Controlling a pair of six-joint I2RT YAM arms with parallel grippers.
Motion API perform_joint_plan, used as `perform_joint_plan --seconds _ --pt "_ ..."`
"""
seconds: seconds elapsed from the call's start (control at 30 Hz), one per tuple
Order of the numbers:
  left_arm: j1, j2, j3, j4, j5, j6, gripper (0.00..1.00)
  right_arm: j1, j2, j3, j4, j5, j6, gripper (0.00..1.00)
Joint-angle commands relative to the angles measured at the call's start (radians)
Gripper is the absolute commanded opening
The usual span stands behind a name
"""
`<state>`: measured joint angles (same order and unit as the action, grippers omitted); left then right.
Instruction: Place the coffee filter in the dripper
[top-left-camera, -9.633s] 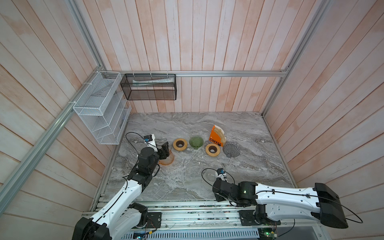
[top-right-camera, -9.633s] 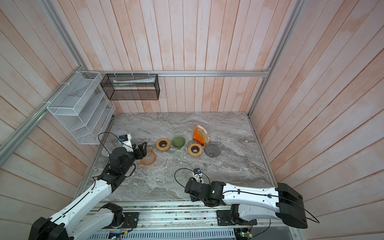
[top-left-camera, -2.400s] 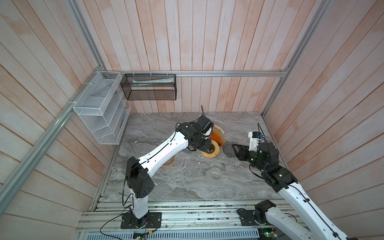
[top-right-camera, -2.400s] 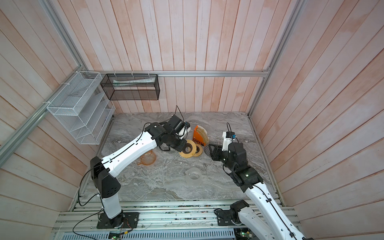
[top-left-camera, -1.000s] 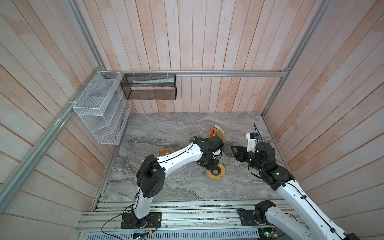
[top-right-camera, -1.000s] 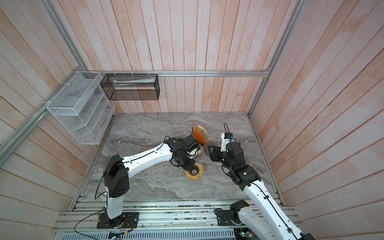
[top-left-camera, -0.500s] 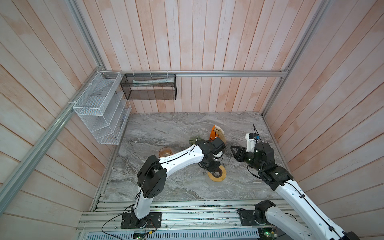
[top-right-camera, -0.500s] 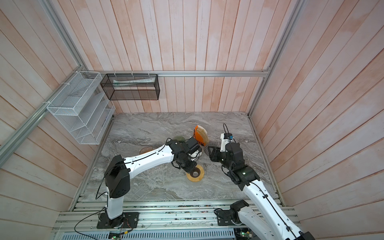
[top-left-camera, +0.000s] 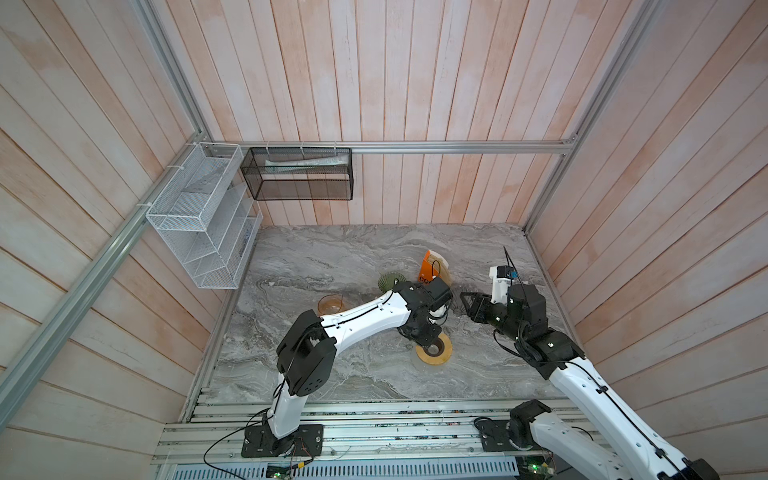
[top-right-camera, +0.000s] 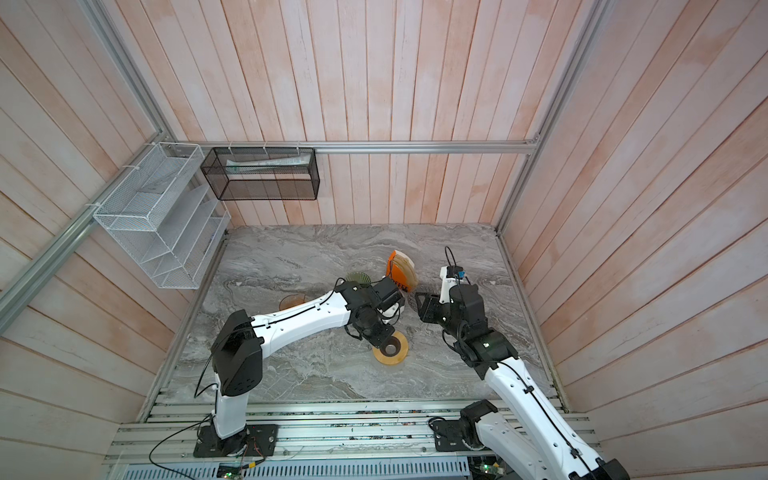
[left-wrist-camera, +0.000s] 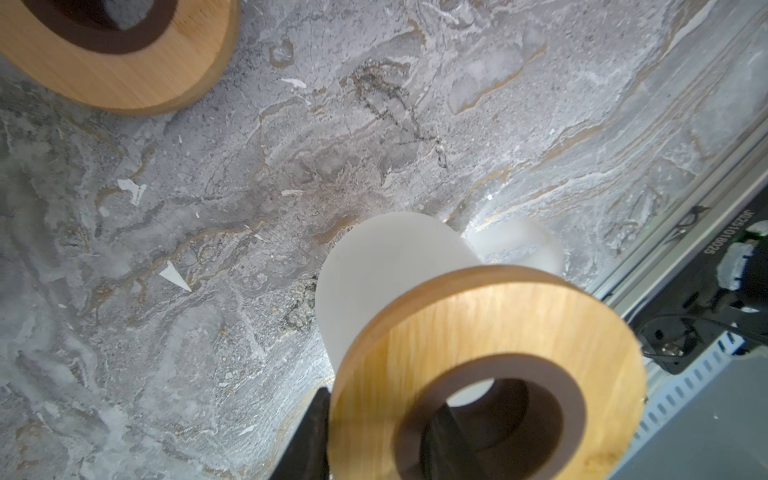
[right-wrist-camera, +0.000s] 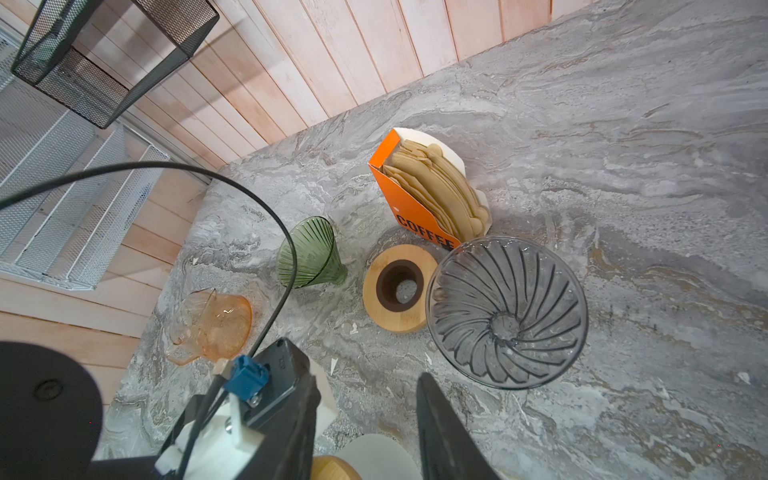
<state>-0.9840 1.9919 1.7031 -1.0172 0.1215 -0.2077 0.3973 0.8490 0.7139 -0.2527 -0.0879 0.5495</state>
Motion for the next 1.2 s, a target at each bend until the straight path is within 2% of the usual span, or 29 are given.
perform_joint_plan --seconds 0.0,0.6,1.17 --pt "-0.001 0.016 0.006 -0.007 -0.020 -0.012 0.09 -0.004 0.002 -0.013 0.023 -0.006 0.003 0.41" --pt "-0.008 0.035 0.036 -0.033 -0.075 -0.008 0.10 -0.005 0.017 -0.025 0.039 -0.009 0.004 0.41" --pt "-0.010 0.045 0.063 -0.038 -0.056 0.005 0.15 -0.006 0.018 -0.027 0.039 -0.010 0.006 0.41"
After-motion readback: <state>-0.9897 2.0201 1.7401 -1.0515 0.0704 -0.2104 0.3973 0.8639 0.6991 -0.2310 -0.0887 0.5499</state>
